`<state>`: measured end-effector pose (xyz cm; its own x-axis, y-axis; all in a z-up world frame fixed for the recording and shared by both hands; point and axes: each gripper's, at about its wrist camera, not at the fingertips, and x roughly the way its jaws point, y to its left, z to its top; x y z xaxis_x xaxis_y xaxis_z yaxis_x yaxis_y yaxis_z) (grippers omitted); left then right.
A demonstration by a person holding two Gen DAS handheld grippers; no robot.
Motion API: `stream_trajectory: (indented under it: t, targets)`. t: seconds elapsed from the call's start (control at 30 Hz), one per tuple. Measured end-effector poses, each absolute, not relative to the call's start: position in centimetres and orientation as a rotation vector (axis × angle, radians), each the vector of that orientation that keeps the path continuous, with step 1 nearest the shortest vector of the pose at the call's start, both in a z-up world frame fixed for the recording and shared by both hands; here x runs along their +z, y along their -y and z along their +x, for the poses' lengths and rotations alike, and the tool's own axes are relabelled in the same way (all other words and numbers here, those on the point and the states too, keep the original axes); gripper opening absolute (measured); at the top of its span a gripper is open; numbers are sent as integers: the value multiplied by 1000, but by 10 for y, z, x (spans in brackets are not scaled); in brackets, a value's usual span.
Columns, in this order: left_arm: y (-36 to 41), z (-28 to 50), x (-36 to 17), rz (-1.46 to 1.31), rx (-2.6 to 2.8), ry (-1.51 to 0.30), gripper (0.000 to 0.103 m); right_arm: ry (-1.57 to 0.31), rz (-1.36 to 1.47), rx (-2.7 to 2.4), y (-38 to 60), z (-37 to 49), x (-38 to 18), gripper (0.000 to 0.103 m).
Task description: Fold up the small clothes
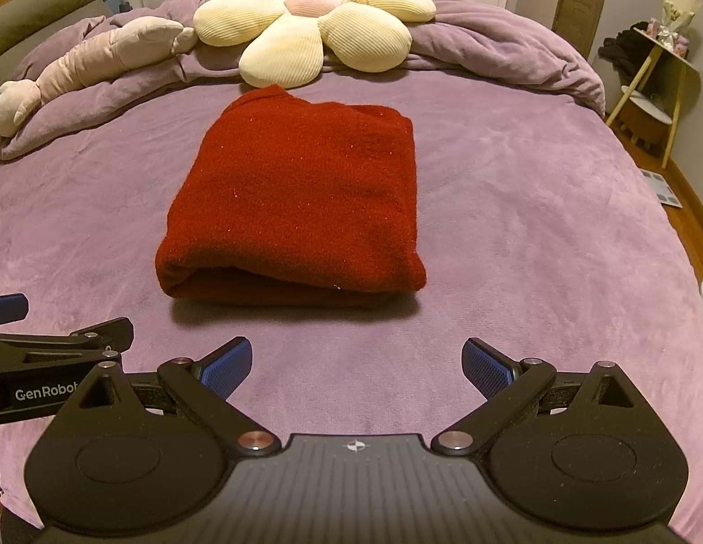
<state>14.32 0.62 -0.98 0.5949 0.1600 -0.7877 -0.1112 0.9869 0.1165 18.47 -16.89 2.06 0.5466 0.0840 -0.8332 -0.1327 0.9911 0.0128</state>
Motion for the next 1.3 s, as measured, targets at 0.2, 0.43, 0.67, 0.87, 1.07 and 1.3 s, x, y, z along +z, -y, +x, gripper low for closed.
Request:
stream_trajectory:
  t: [0.2, 0.43, 0.67, 0.87, 1.07, 1.3]
  targets:
    - [-5, 145, -12, 52, 150, -924, 103, -984, -50, 126, 170, 185, 21, 99]
    - [-5, 146, -13, 51, 149, -926, 103, -984, -48, 128, 170, 185, 20, 99]
    - [-4, 146, -13, 52, 149, -925, 103, -982, -50, 124, 170, 185, 21, 99]
    - [-1, 146, -13, 65, 151, -921, 103, -981, -45, 123, 172, 184, 20, 99]
    - [1, 146, -13, 63, 147, -918, 103, -980, -43, 123, 172, 184, 20, 99]
    - [-3, 145, -12, 53, 134, -908, 103, -973, -37, 121, 175, 182, 20, 99]
